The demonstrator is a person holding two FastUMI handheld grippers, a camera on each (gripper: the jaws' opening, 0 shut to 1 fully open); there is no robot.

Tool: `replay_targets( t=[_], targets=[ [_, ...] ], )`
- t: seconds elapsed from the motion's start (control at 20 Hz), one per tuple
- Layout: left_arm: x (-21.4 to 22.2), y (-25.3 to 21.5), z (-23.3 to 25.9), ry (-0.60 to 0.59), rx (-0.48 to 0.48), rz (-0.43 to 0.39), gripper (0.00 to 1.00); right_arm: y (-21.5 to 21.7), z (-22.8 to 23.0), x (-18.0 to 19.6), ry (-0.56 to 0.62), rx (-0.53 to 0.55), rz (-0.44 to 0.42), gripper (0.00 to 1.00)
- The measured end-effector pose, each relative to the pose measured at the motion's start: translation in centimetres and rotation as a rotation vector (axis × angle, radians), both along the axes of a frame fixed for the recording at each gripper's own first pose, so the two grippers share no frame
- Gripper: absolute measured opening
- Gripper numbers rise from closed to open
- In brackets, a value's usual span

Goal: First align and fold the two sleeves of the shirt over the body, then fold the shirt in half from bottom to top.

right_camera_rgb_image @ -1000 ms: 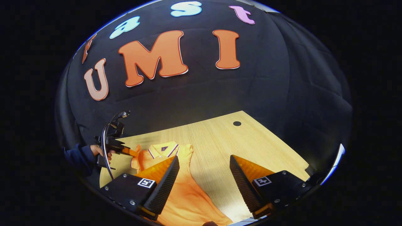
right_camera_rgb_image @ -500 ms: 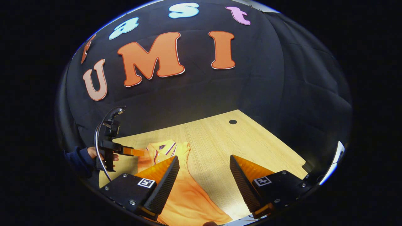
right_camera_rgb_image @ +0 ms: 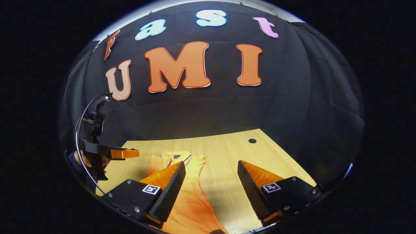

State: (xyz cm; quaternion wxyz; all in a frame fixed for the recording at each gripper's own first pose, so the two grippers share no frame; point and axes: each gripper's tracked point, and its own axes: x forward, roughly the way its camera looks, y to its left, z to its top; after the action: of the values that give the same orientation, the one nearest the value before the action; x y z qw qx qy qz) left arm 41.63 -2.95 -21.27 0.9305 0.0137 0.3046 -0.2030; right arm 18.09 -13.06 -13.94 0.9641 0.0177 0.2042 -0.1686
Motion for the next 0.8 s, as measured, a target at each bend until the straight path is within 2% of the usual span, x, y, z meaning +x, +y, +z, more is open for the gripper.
replay_targets(
  t=[0.4,0.8],
  targets=[
    [-6.6,2.3,8.1,-0.316,-0.009,0.140,0.96,2.5,1.9,-0.8,-0.092,-0.073,0.169,0.98],
    [-14.8,4.0,13.0,-0.581,-0.045,0.243,0.98,4.6,4.0,-3.1,-0.238,-0.115,0.307,0.98]
  ],
)
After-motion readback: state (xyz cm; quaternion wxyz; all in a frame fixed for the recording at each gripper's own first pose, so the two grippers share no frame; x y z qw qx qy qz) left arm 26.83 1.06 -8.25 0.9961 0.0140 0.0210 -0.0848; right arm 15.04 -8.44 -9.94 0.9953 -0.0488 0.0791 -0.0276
